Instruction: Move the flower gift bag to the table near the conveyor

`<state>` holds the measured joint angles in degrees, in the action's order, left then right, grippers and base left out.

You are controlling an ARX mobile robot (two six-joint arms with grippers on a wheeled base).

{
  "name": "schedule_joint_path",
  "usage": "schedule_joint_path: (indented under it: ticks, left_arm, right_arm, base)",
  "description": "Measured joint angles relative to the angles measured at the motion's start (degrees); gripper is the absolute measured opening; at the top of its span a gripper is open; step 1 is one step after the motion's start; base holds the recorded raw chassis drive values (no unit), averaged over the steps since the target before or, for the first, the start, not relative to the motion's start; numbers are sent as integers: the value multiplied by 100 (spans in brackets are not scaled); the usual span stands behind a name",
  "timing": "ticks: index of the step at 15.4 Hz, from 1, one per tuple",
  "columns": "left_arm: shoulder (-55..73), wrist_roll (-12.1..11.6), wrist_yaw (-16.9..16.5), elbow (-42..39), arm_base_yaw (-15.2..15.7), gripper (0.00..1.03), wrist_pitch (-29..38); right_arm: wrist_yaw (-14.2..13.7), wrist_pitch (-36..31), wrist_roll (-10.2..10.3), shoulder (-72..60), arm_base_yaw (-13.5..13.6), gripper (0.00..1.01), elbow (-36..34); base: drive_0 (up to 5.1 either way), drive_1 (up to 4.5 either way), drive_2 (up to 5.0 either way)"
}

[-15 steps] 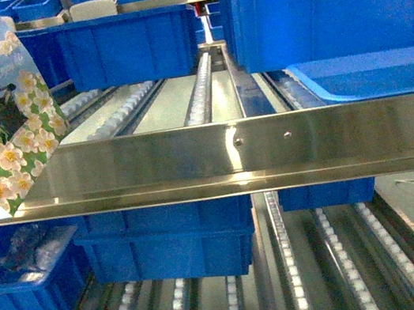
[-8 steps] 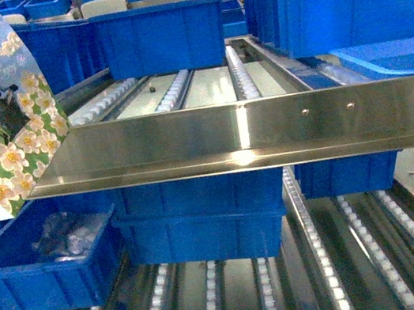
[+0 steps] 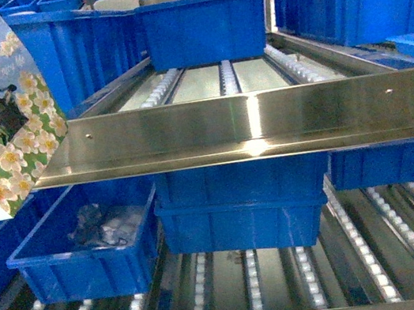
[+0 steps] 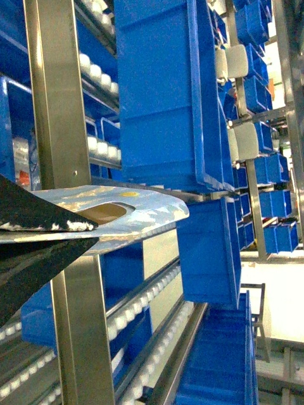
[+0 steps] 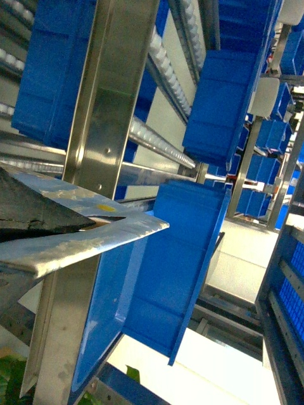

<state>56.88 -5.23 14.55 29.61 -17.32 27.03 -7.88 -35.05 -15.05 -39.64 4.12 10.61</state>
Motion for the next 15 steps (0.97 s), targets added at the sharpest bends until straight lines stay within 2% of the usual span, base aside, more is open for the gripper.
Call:
schedule_joint_path:
  ticks: [15]
  left_arm:
    - [0, 0, -2, 0, 0, 2, 2]
  right_arm:
    - [0, 0, 0, -2, 0, 2, 0]
  base:
    - [-443, 83, 413]
